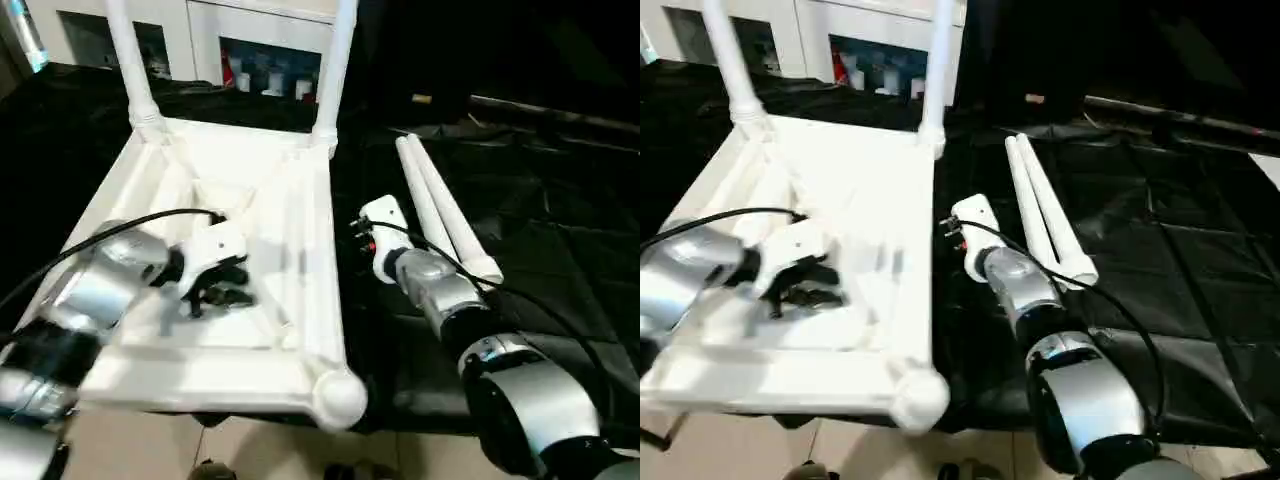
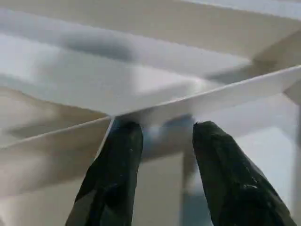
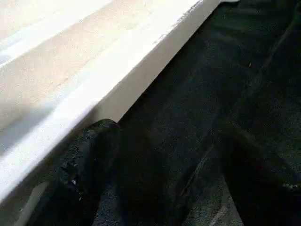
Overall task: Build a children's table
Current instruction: Rotate table base
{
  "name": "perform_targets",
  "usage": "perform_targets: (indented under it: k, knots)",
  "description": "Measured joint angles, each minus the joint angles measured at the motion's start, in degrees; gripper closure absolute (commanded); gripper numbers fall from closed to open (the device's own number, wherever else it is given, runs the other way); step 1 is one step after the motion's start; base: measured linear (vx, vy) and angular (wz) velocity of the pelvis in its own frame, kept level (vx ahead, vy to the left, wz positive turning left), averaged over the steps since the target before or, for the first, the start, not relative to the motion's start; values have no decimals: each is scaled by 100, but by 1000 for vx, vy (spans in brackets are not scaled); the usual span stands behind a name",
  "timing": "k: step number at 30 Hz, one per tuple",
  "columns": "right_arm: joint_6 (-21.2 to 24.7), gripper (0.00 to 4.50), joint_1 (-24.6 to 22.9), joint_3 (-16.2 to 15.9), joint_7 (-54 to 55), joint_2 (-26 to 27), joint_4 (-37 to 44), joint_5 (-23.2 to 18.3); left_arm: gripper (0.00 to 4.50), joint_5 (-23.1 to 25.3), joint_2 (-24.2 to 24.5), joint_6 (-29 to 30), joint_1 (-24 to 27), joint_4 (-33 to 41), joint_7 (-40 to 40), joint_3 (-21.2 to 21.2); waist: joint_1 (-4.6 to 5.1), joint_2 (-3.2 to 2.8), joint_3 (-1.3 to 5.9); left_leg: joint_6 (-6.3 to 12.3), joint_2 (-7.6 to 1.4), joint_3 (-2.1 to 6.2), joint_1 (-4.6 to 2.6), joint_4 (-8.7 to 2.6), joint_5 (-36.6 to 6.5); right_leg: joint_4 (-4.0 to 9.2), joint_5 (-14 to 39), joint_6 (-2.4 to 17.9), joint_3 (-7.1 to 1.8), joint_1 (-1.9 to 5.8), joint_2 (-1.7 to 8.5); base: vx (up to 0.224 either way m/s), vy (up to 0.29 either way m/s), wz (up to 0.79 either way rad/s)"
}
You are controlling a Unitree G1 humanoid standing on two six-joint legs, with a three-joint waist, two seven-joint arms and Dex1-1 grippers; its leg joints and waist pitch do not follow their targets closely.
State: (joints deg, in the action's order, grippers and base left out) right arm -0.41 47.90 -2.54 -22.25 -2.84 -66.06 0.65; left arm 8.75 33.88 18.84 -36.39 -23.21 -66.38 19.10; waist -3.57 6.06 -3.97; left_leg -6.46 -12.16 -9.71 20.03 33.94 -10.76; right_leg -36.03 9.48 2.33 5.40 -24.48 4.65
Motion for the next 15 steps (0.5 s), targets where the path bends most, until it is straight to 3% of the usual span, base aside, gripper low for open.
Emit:
perform_targets:
  k: [6,11,15]
  knots:
    - [-152,90,32,50,-205,-74,109,-28,245,798,-397,-952,-926,-1826,1703,331,-11,-50,-30,-6,-3,18,6,4,4,2,-23,-10,2,1,-16,0,0,0]
    - [-157,90,30,198,-138,-372,264,-81,245,913,-760,-1431,-1332,-2864,3131,132,-51,-82,-49,-10,-2,24,9,9,7,3,-27,-9,6,-3,-24,0,0,0]
    - [-149,90,30,331,-35,-467,372,-115,245,933,-914,-1828,-1570,-3339,3811,-14,-96,-97,-57,-18,-2,24,15,10,12,11,-42,16,5,-7,-27,0,0,0]
